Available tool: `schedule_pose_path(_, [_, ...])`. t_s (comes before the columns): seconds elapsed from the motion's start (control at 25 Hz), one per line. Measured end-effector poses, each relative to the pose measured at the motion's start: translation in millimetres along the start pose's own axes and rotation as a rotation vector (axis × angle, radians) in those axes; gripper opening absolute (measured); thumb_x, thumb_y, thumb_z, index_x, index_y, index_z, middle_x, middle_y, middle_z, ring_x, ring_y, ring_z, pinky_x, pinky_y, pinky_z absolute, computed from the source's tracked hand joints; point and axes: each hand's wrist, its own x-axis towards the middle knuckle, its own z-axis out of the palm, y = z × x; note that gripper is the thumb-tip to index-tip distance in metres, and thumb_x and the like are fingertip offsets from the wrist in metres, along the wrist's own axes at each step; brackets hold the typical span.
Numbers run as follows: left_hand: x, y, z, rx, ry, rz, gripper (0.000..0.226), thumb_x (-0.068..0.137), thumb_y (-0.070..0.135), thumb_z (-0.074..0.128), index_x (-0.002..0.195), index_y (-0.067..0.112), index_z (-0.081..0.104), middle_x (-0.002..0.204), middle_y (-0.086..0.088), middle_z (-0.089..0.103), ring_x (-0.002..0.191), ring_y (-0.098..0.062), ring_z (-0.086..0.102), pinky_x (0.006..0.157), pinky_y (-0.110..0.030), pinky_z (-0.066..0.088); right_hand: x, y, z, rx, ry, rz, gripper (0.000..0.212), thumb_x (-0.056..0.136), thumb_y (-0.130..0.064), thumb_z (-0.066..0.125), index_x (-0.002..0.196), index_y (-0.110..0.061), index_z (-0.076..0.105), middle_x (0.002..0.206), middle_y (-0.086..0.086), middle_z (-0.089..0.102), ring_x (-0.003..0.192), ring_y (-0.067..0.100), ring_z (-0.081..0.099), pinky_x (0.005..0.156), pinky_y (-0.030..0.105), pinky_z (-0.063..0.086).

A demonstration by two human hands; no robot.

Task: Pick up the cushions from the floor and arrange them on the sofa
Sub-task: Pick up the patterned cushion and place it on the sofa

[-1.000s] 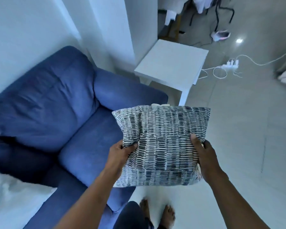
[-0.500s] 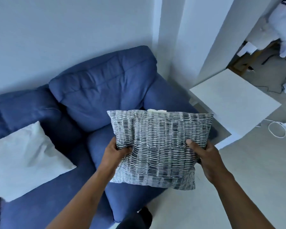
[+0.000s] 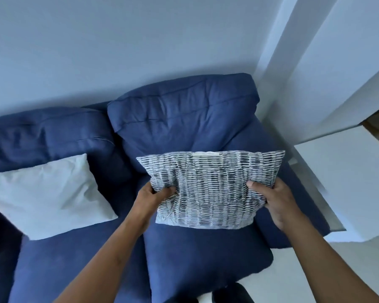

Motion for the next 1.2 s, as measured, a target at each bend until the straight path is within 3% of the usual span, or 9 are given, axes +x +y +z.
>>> schedule_pose_path(0.12, [4, 7, 0, -0.025, 0.065, 0.020, 0.033, 0.098, 0.016, 0.077, 0.130, 0.011, 0.071, 0.125, -0.008, 0.082, 0.117, -0.030, 0.078, 0.106, -0.050, 0.059, 31, -14, 11, -0.004, -0.103, -0.007, 0.068, 0.065, -0.042, 0.096, 0.126, -0.024, 0.073, 0.126, 0.000, 0.079, 0.118, 0.026, 0.074, 0.108, 0.057, 0.052])
schedule_pose_path(0.2, [8, 12, 3, -0.053, 0.146, 0.025, 0.034, 0.097, 0.027, 0.078, 0.129, 0.014, 0.073, 0.124, -0.006, 0.083, 0.117, -0.028, 0.078, 0.104, -0.049, 0.060, 54, -24, 18, -0.002, -0.163, 0.013, 0.065, 0.068, -0.047, 0.093, 0.126, -0.025, 0.074, 0.126, -0.002, 0.079, 0.117, 0.023, 0.074, 0.109, 0.055, 0.052])
schedule_pose_path(0.28, [16, 15, 6, -0.076, 0.238, 0.021, 0.037, 0.092, 0.038, 0.080, 0.122, 0.017, 0.076, 0.120, -0.005, 0.084, 0.115, -0.029, 0.079, 0.102, -0.049, 0.061, 78, -33, 22, 0.015, -0.197, 0.035, 0.053, 0.078, -0.044, 0.085, 0.125, -0.024, 0.074, 0.124, -0.002, 0.080, 0.115, 0.020, 0.075, 0.109, 0.054, 0.052])
schedule_pose_path(0.4, [41, 13, 13, -0.069, 0.376, 0.024, 0.025, 0.096, 0.031, 0.080, 0.118, 0.020, 0.075, 0.117, -0.005, 0.084, 0.114, -0.029, 0.078, 0.105, -0.051, 0.061, 120, -39, 22, -0.008, -0.199, 0.030, 0.046, 0.081, -0.039, 0.084, 0.123, -0.025, 0.072, 0.121, -0.004, 0.080, 0.114, 0.018, 0.076, 0.107, 0.050, 0.055])
schedule_pose_path(0.6, [88, 5, 17, 0.077, 0.504, 0.022, 0.016, 0.091, 0.028, 0.082, 0.106, 0.027, 0.080, 0.108, -0.001, 0.086, 0.106, -0.025, 0.080, 0.104, -0.054, 0.062, 194, -30, 28, -0.151, -0.194, 0.068, 0.021, 0.088, -0.010, 0.082, 0.106, -0.019, 0.077, 0.107, 0.003, 0.083, 0.105, 0.025, 0.077, 0.101, 0.049, 0.059])
schedule_pose_path(0.68, [106, 0, 13, 0.161, 0.567, 0.013, 0.017, 0.086, 0.034, 0.082, 0.102, 0.029, 0.079, 0.101, 0.003, 0.085, 0.101, -0.021, 0.080, 0.101, -0.051, 0.063, 217, -24, 36, -0.223, -0.179, 0.042, 0.022, 0.088, -0.004, 0.080, 0.095, -0.024, 0.075, 0.103, 0.001, 0.081, 0.100, 0.023, 0.077, 0.092, 0.042, 0.061])
schedule_pose_path(0.8, [136, 0, 4, 0.287, 0.597, 0.015, 0.010, 0.092, 0.027, 0.081, 0.101, 0.028, 0.077, 0.092, 0.012, 0.079, 0.088, -0.009, 0.074, 0.092, -0.037, 0.061, 246, -14, 49, -0.260, -0.151, 0.025, 0.025, 0.090, -0.003, 0.078, 0.092, -0.027, 0.073, 0.103, -0.003, 0.079, 0.096, 0.019, 0.075, 0.081, 0.032, 0.058])
schedule_pose_path(0.96, [188, -1, -12, 0.322, 0.600, -0.033, 0.016, 0.092, 0.030, 0.079, 0.105, 0.021, 0.081, 0.095, 0.006, 0.082, 0.097, -0.021, 0.078, 0.095, -0.039, 0.063, 295, -1, 72, -0.296, -0.135, 0.083, 0.021, 0.091, -0.009, 0.079, 0.091, -0.029, 0.071, 0.101, -0.004, 0.077, 0.094, 0.017, 0.074, 0.082, 0.035, 0.059])
schedule_pose_path(1.2, [249, -8, -26, 0.149, 0.622, -0.109, 0.008, 0.087, 0.031, 0.077, 0.078, 0.031, 0.078, 0.095, -0.001, 0.084, 0.101, -0.033, 0.081, 0.094, -0.054, 0.066, 346, 8, 105, -0.304, -0.106, 0.094, 0.023, 0.094, -0.005, 0.073, 0.088, -0.027, 0.066, 0.100, -0.001, 0.074, 0.087, 0.015, 0.071, 0.074, 0.032, 0.058])
